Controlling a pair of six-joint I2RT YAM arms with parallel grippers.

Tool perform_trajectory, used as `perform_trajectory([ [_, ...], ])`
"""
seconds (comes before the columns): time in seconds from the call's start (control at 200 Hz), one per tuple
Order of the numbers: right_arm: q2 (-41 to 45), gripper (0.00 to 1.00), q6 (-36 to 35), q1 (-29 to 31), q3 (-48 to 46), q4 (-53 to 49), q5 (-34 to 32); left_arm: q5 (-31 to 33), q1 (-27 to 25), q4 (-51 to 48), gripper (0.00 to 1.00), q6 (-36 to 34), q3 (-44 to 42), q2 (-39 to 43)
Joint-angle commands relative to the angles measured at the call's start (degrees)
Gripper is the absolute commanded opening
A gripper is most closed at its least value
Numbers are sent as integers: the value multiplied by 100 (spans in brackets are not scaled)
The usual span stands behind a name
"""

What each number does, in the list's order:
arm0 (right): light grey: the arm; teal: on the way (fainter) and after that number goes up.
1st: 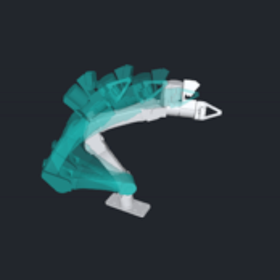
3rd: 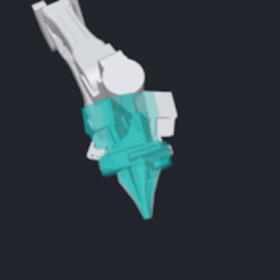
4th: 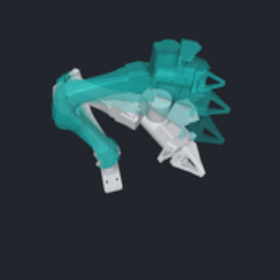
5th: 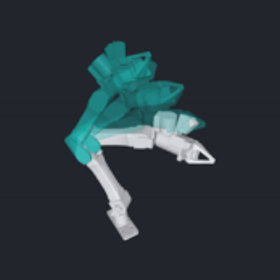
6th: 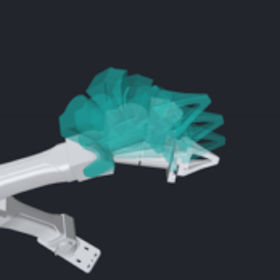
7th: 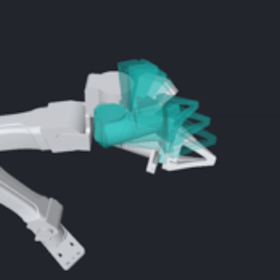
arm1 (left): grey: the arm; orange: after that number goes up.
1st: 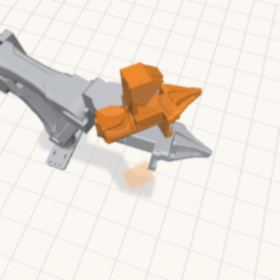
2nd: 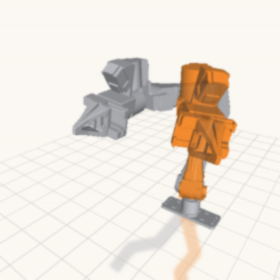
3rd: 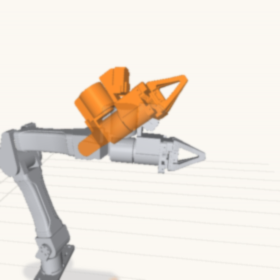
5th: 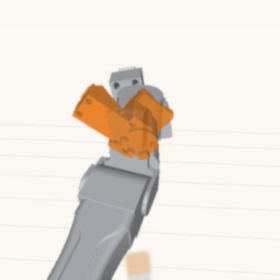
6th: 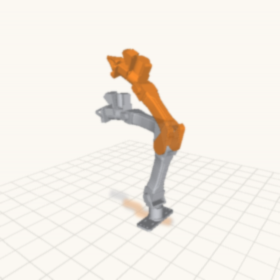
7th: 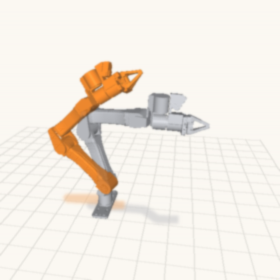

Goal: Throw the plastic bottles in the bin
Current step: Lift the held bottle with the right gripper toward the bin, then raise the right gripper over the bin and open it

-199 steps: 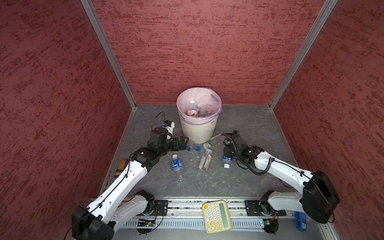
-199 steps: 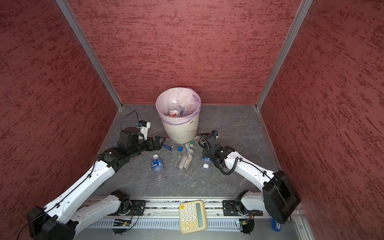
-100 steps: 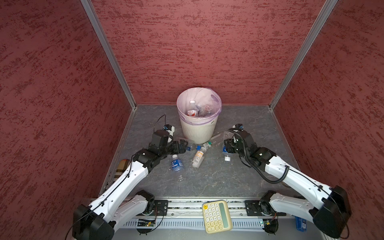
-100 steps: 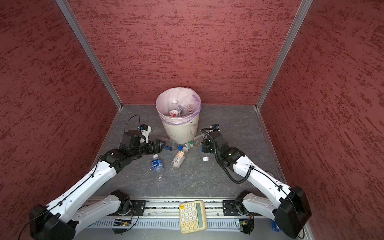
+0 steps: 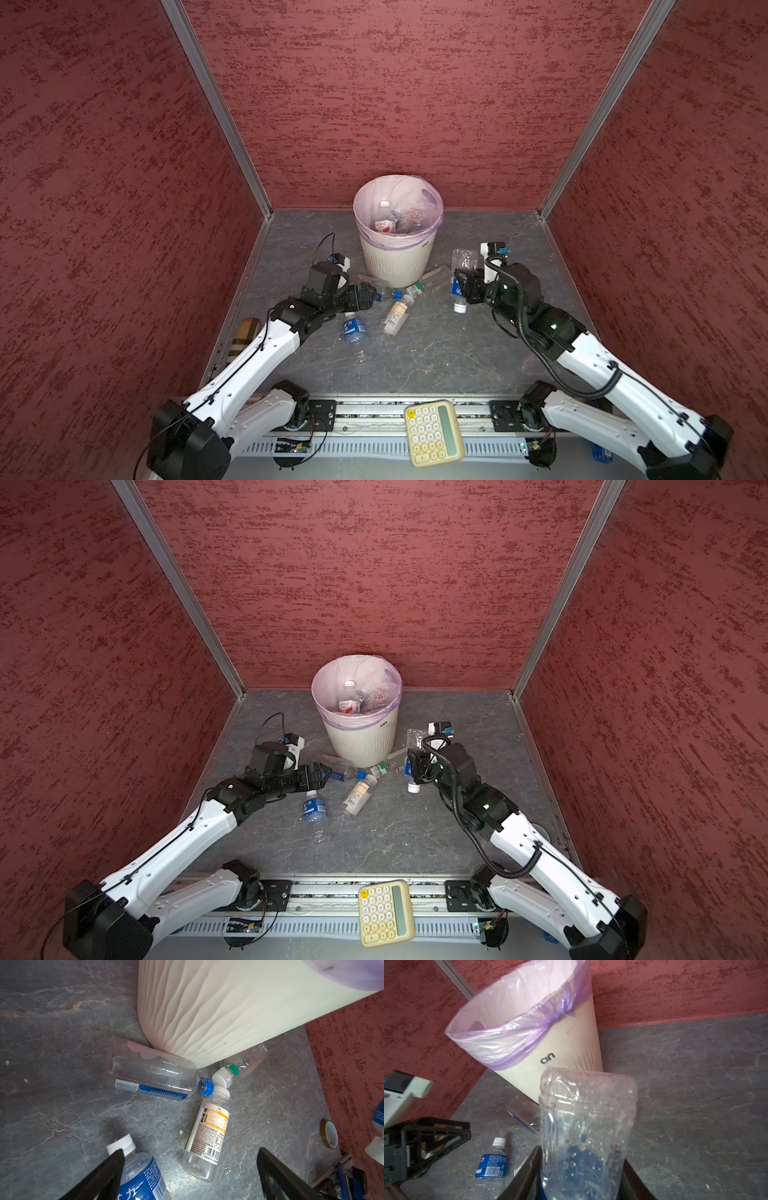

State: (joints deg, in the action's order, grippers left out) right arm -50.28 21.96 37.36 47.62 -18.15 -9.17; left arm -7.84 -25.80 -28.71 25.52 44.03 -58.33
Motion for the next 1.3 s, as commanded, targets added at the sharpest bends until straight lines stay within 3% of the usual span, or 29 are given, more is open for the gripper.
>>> perform_trajectory([
  [0.0, 327, 49, -248, 149, -194, 364, -61, -22, -66, -17, 99, 122, -86, -38],
  [0.356, 752, 49, -490, 437, -286, 627, -253, 234, -449, 45, 99, 246, -278, 57],
  [0.656, 452, 49, -550, 465, 225, 928, -399, 248, -676, 218, 99, 211, -600, 480],
  [0.872, -544, 49, -843, 464, 1368, 1384, -452, 264, -724, 233, 99, 190, -788, 780],
  [1.057, -2590, 49, -1247, 293, 3559, 1292, -484, 351, -740, 93, 99, 397, -1181, 1366],
  [1.097, -3144, 54, -1290, 198, 4075, 1227, -481, 393, -743, 27, 99, 462, -1269, 1533],
  [1.157, -4067, 77, -1316, 16, 4952, 1033, -464, 455, -749, -120, 99, 522, -1359, 1757],
  [1.237, -4936, 94, -1298, -178, 5938, 626, -585, 517, -752, -311, 99, 572, -1422, 2029],
  [1.297, -5310, 99, -1164, -303, 6450, 377, -564, 545, -759, -488, 99, 577, -1403, 2163],
])
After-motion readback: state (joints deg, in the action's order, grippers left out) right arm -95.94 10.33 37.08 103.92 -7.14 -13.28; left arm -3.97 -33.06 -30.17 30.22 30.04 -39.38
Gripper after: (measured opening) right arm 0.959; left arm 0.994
